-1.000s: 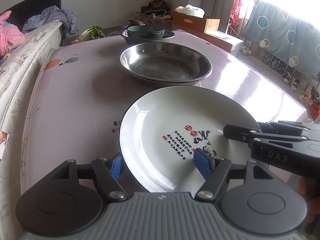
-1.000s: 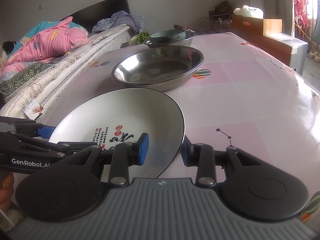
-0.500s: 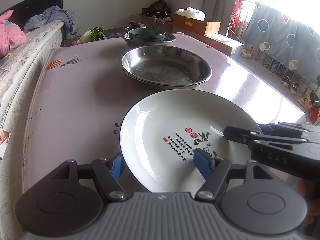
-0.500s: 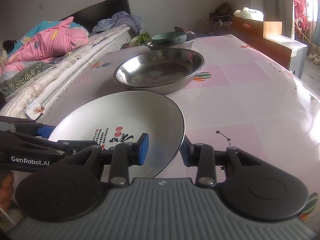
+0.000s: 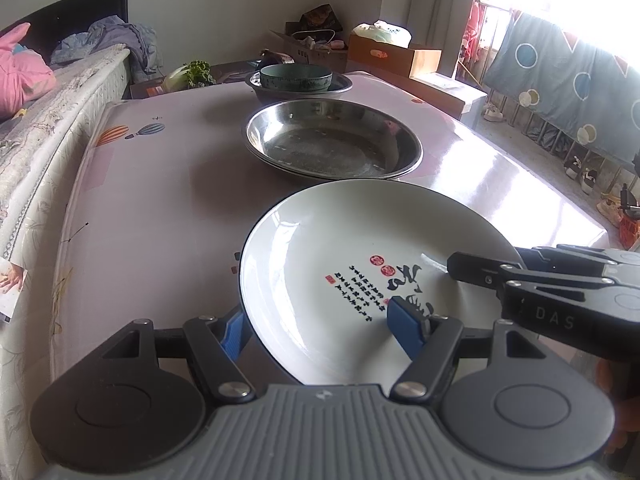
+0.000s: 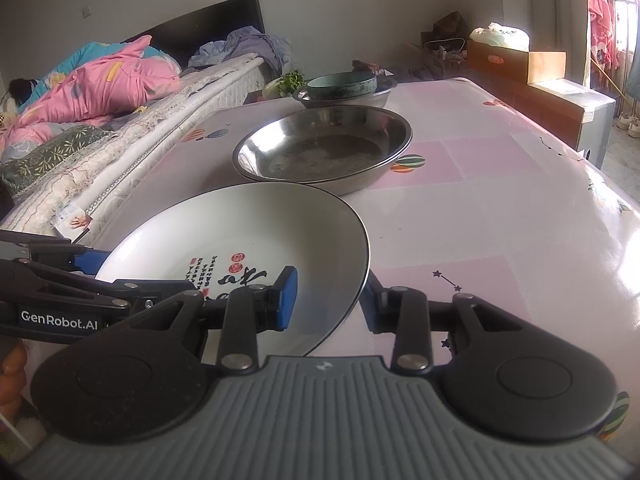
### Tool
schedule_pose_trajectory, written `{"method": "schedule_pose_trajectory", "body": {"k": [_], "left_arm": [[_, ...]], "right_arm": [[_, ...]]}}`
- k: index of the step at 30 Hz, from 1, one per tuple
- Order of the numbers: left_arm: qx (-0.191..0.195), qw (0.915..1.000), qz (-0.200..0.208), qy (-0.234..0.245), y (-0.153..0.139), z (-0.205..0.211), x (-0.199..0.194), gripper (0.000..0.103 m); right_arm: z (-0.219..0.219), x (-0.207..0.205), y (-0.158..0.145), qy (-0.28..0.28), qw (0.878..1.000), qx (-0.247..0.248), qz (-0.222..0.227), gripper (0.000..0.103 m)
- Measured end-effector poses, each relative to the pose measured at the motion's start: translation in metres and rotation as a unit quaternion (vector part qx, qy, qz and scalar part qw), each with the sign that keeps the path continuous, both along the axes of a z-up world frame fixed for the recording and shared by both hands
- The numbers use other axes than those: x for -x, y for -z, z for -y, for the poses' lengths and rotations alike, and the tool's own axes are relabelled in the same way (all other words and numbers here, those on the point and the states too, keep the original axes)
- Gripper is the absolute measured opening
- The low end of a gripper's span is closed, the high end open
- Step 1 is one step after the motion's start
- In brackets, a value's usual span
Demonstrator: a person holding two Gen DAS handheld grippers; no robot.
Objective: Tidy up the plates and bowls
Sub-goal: 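Hold the white plate raised between both tools beside the steel basin, then lower the white plate onto the steel basin and open both tools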
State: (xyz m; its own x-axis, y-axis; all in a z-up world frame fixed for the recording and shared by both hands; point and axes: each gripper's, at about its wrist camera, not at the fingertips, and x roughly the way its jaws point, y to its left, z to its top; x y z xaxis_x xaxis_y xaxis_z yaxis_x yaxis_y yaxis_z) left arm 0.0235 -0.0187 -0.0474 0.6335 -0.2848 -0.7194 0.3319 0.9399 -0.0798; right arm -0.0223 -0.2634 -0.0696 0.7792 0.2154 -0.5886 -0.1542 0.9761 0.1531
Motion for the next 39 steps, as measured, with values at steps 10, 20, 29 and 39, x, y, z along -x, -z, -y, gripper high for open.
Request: {"method": "schedule_pose_trajectory", "body": {"k": [10, 20, 29, 39], "left_arm": [[0.005, 0.9999, 0.012, -0.005, -0.010, -0.002, 0.003, 0.072], [0.010, 0.9997, 0.022, -0.008, -0.023, -0.001, -0.006, 0.071], [0.014, 0.9994, 0.032, -0.007, -0.036, 0.008, -0.023, 0.071], [0.014, 0.9993, 0.034, -0.004, -0.044, 0.019, -0.050, 0.071]], "right_arm": [[-0.001, 0.004, -0.010, -0.001, 1.000, 0.002, 0.013, 0.034], [0.000, -0.004, -0.023, 0.000, 1.000, 0.000, 0.023, 0.034], [0.006, -0.023, -0.038, 0.007, 0.999, 0.001, 0.033, 0.034], [0.016, -0.051, -0.049, 0.014, 0.999, -0.003, 0.036, 0.034]]}}
